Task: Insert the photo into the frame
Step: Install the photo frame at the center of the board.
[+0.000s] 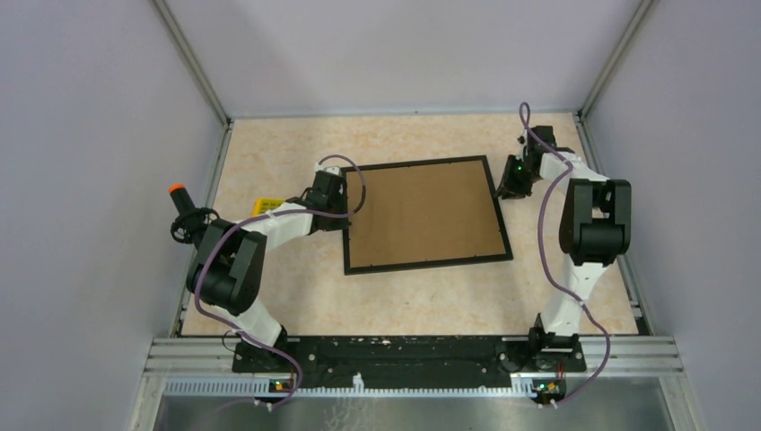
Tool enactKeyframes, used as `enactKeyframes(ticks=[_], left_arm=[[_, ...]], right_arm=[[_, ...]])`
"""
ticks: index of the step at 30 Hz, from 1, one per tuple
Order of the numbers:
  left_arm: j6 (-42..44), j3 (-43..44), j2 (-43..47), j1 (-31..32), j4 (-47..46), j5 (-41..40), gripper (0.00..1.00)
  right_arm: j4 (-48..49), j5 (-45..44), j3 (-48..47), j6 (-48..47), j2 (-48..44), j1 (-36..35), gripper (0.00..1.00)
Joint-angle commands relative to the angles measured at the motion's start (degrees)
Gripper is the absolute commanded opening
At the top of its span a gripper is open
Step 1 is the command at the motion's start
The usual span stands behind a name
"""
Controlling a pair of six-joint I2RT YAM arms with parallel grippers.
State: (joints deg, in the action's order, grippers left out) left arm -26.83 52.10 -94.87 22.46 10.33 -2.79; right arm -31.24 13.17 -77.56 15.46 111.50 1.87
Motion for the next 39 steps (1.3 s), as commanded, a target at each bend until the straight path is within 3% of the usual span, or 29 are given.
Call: enactKeyframes(ticks=[1,7,23,39], left_arm=[[-0.6,-2.1,-3.3,1.1,1.8,6.1,0.0],[-0.6,-2.1,-3.4,1.1,1.6,6.4,0.0],[-0.4,-1.9,-3.7,1.1,1.6,6.7,0.0],[0.1,-1.6,-4.1,1.1,1.6,7.4,0.0]], right_arm=[[3.8,1.9,-7.2,-0.9,3.6,0.5,0.24],[2.8,3.3,-11.8,-3.2,7.5,0.4,0.21],[2.5,5.6,-10.8,-5.5,10.8,-0.2,0.22],[-10.0,-2.6,-19.0,-13.7,20.8,-7.6,0.28]])
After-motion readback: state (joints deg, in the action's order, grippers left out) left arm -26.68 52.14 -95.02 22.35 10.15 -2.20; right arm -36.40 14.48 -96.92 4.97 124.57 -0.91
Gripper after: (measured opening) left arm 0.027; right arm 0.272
